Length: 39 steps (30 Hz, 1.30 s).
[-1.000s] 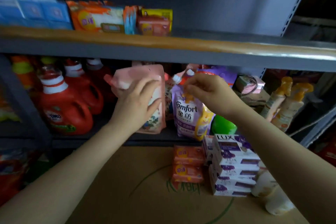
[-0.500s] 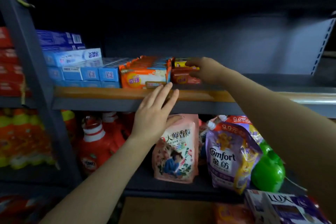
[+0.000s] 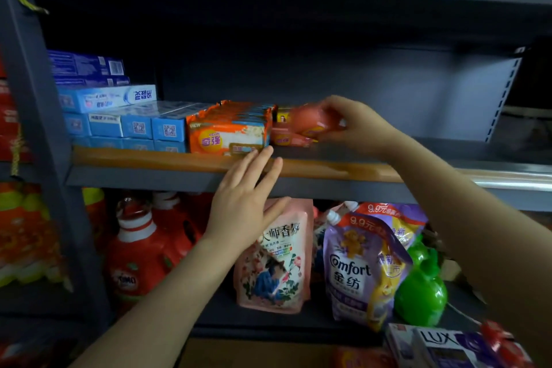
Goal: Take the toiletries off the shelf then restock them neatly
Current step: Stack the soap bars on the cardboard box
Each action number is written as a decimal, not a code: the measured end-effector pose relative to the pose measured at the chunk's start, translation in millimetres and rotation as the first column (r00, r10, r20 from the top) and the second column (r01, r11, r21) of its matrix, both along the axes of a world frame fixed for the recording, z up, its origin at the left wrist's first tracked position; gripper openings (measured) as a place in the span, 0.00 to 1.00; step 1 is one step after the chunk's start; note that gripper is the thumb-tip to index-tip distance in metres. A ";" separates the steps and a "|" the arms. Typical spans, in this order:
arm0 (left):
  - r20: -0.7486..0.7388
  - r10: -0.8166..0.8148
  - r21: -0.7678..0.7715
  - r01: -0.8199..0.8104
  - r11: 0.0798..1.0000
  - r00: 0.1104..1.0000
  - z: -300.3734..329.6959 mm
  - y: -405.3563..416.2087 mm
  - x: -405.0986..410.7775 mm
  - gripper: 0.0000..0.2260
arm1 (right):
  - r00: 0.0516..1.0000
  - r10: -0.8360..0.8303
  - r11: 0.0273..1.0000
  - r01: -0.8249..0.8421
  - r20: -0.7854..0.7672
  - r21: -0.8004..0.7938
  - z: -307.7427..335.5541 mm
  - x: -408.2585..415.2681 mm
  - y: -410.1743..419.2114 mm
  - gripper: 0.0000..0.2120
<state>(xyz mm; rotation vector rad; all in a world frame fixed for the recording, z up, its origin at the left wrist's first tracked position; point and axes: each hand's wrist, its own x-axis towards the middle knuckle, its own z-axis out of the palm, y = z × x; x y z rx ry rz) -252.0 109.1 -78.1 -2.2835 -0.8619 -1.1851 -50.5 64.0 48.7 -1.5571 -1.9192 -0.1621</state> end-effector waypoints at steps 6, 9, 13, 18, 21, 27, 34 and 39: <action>0.396 -0.379 -0.260 0.498 0.827 0.837 25.1 -56.8 2.5 0.27 | 0.880 0.341 0.937 -0.347 -0.330 0.040 -36.9 -11.6 -96.2 0.20; 0.487 -0.518 -0.209 0.670 0.712 0.703 23.3 -92.0 5.2 0.25 | 0.823 0.362 0.917 -0.400 -0.437 0.007 -68.5 -12.6 -116.8 0.20; 0.483 -0.498 -0.264 0.661 0.702 0.721 5.2 -115.3 12.2 0.22 | 0.762 0.334 0.901 -0.431 -0.555 -0.049 -109.1 -7.9 -126.9 0.19; 0.624 -0.390 -0.387 0.701 0.599 0.677 -22.5 -131.0 20.1 0.14 | 0.755 0.283 0.869 -0.463 -0.592 -0.175 -145.2 -3.6 -143.2 0.14; 0.729 -0.299 -0.459 0.763 0.456 0.616 -37.8 -134.3 24.9 0.15 | 0.740 0.251 0.855 -0.472 -0.624 -0.215 -156.7 0.0 -152.6 0.13; 0.639 -0.453 -0.467 0.782 0.413 0.621 -52.2 -146.6 29.6 0.14 | 0.957 0.188 0.974 -0.210 -0.220 -0.080 -170.7 11.4 -164.1 0.18; 0.653 -0.437 -0.574 0.781 0.247 0.618 -84.3 -163.2 33.3 0.17 | 0.947 0.195 0.962 -0.235 -0.257 -0.138 -207.1 -0.5 -174.5 0.28; 0.424 -0.324 -0.751 0.528 0.397 0.846 -66.0 -156.9 4.6 0.15 | 0.970 0.067 0.911 -0.154 -0.232 -0.382 -188.2 7.2 -183.3 0.25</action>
